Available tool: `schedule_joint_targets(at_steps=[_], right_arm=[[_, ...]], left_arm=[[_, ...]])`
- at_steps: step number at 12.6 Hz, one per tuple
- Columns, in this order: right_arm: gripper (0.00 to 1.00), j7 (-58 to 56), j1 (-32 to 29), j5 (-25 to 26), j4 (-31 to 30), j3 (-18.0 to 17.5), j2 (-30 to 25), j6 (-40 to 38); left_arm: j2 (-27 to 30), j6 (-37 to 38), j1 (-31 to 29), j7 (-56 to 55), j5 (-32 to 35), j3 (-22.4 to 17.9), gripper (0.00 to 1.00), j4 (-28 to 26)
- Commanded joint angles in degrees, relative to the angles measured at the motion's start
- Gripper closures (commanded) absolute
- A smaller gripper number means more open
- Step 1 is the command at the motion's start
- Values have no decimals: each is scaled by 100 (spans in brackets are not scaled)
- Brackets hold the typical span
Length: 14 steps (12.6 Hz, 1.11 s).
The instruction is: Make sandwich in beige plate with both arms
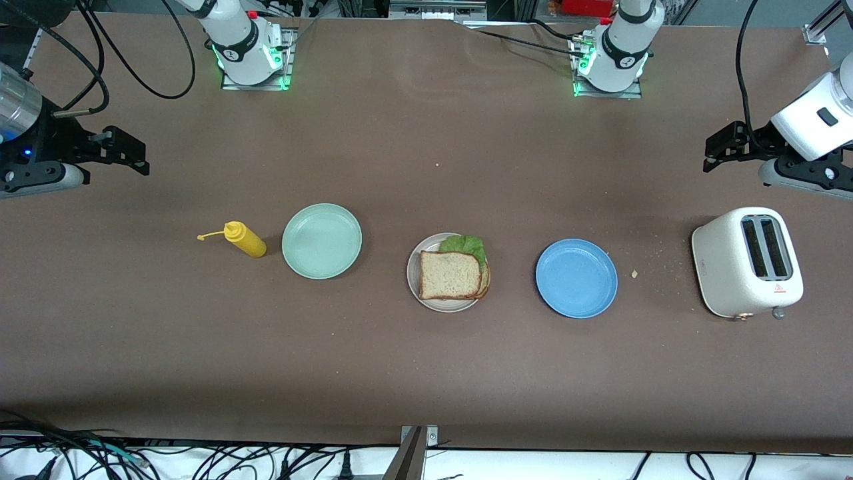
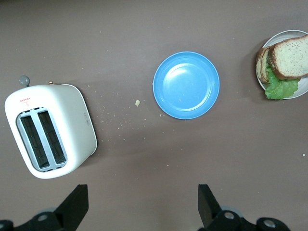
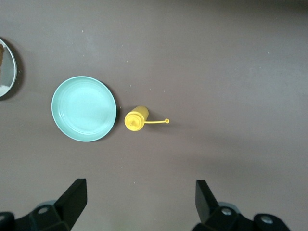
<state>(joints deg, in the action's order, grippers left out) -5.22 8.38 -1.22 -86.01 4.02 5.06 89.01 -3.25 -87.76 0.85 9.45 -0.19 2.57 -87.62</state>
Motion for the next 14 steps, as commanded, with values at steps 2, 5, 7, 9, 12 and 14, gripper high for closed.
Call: schedule_joint_targets(at_steps=[2,5,7,9,12,14], right_arm=[[0,-5,-38,-27,-380,2,-320,46],[0,-5,-73,-27,-574,-7,-453,117],[0,-31,-82,-44,-478,28,-374,73],[0,-40,-90,8,-495,63,-304,20],[0,-14,-82,17,-478,134,-286,20],[0,-14,-73,8,-434,125,-286,29]], left_arm=[[149,-92,-24,136,134,24,0,-168],[149,-92,-24,136,142,24,0,-159],[140,-92,-15,136,142,24,0,-159],[140,-92,-15,136,142,33,0,-150],[132,-110,-6,145,151,42,0,-150],[131,-110,-15,145,143,42,0,-150]])
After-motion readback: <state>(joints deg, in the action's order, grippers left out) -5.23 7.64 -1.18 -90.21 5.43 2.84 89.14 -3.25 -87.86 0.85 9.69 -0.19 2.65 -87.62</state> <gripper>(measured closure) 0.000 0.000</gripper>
